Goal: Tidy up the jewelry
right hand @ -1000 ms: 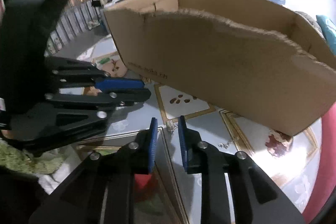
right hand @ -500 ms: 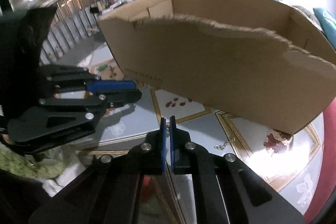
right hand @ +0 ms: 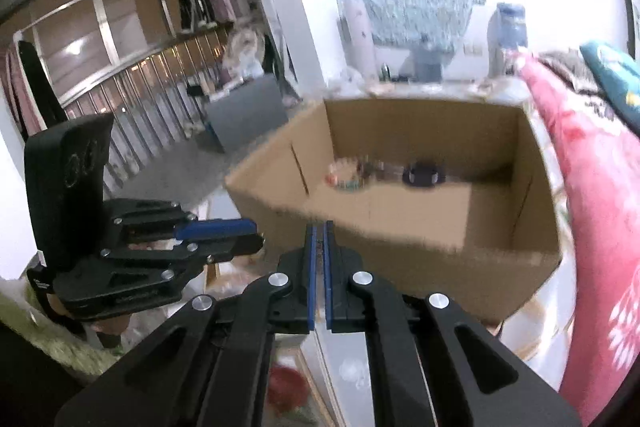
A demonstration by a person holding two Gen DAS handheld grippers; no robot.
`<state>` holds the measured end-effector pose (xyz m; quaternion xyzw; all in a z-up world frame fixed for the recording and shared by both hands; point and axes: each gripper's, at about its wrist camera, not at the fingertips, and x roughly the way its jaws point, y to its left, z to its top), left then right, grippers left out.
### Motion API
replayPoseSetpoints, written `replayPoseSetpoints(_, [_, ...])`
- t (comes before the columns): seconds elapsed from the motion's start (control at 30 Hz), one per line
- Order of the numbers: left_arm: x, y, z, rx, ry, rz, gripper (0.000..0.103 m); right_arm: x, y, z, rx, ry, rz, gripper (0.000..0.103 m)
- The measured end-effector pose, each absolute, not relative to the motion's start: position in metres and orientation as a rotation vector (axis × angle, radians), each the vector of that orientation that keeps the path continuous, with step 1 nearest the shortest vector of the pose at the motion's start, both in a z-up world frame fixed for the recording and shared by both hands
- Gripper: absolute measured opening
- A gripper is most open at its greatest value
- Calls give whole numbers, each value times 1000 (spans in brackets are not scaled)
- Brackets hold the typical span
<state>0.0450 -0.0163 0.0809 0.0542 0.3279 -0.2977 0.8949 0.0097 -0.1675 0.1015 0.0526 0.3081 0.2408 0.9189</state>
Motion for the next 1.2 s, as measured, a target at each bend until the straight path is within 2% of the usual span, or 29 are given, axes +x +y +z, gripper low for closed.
replayPoseSetpoints(0.23, [80, -31, 108, 130, 645, -642, 12, 60, -179, 117, 177, 653, 511, 3])
replayPoseSetpoints(0.53, [152, -61, 89, 119, 766, -657, 12, 145, -188, 96, 202, 874, 411, 4])
replayPoseSetpoints(0.73, [193, -83, 76, 83, 843, -654, 12, 186, -201, 83, 218, 950, 347, 5])
replayPoseSetpoints(0.93, [208, -80, 71, 9, 884, -657, 12, 194, -217, 82, 268, 935, 330, 5])
replayPoseSetpoints(1.2, [200, -66, 85, -37, 844, -651, 12, 176, -233, 98, 311, 867, 325, 5])
